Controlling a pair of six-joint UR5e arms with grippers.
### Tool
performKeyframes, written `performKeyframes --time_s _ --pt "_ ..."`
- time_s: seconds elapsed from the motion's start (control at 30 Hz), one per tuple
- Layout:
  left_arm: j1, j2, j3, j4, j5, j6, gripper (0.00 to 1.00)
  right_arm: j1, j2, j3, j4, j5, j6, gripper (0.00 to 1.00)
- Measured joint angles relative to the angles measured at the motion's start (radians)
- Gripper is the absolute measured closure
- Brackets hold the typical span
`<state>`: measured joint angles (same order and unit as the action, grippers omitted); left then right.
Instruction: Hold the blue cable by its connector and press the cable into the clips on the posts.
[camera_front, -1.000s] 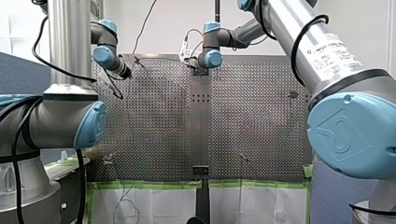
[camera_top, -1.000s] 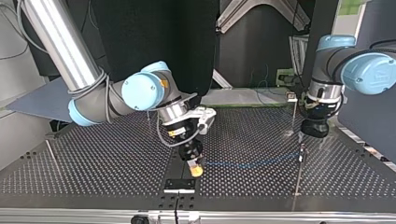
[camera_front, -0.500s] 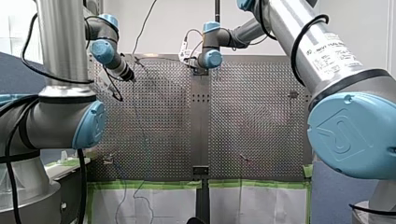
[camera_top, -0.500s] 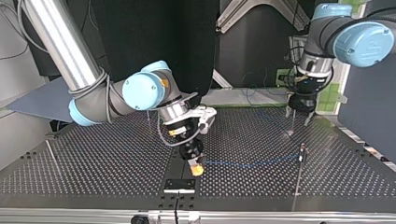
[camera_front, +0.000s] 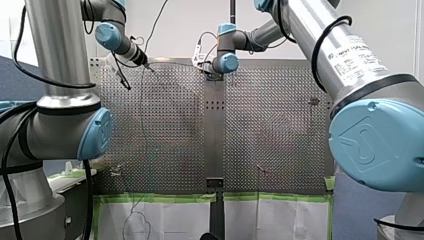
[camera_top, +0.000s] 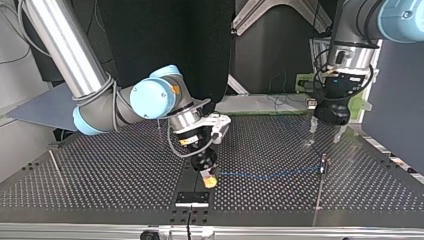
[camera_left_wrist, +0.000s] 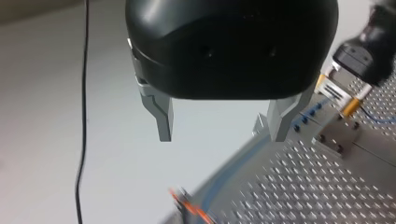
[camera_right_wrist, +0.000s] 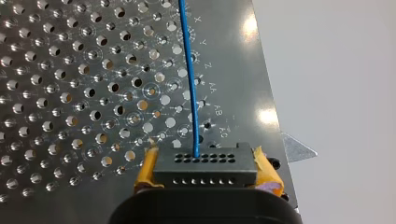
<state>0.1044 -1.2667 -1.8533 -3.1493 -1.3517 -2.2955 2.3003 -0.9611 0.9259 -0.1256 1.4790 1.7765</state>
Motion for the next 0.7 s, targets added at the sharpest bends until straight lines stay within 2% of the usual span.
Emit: performKeyframes --time_s 0.2,0.57,0.7 --pt "0.0 0.004 0.022 -0.006 -0.012 0.054 0.0 0.0 0.0 0.0 0.0 0.0 0.0 1.0" --pt "-0.009 -0.065 0.031 -0.058 -0.097 0.144 0.0 -0.001 0.0 0.0 0.001 0.0 0.0 1.0" --pt "-0.014 -0.072 0.034 -0.078 -0.132 0.179 0.0 -0.003 0.0 0.0 0.001 0.0 -0.001 1.0"
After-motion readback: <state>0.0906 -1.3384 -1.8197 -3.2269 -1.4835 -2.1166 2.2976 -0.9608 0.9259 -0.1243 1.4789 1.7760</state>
